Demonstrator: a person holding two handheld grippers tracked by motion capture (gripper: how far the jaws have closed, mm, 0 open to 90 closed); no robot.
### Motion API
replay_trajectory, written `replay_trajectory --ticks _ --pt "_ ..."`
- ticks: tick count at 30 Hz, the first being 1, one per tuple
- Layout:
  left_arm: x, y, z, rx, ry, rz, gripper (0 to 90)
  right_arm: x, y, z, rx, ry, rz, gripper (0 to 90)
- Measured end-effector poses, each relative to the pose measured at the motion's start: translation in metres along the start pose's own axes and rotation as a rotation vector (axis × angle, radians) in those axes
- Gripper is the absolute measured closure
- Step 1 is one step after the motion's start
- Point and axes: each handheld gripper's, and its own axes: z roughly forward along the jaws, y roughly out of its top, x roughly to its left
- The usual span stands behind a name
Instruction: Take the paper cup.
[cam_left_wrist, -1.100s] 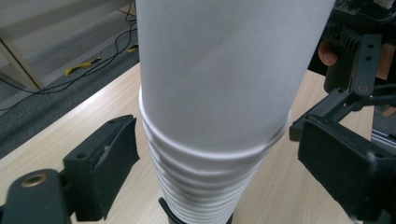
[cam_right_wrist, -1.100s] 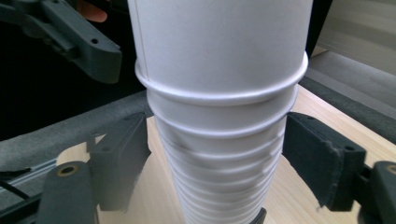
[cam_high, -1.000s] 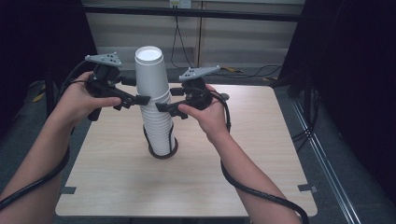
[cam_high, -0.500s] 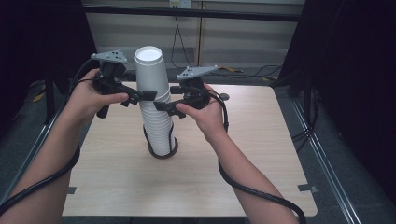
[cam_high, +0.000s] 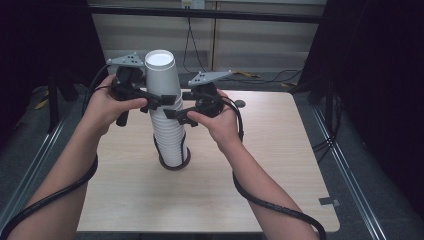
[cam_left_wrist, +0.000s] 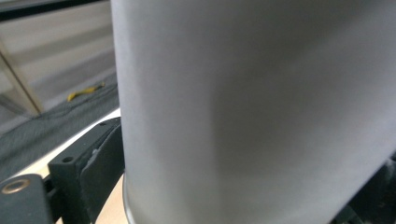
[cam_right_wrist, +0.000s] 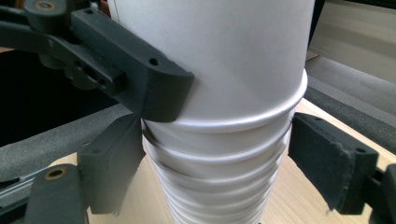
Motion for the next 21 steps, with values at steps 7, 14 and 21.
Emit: replay_trajectory --ticks 7,14,21 --pt "-0.0017 0.0013 0.0004 0.019 -0.009 -0.011 7.4 0.0001 0.0007 0.0011 0.02 0.007 -0.008 14.7" --pt "-0.0043 0.0056 0.0006 0.054 -0.002 -0.009 7.8 -0.0002 0.002 0.0008 0.036 0.014 -0.015 14.2" --pt "-0.0047 0.0065 -0.0003 0.061 0.008 -0.01 8.7 -0.0002 0.0009 0.0025 0.022 0.008 -0.012 13.8"
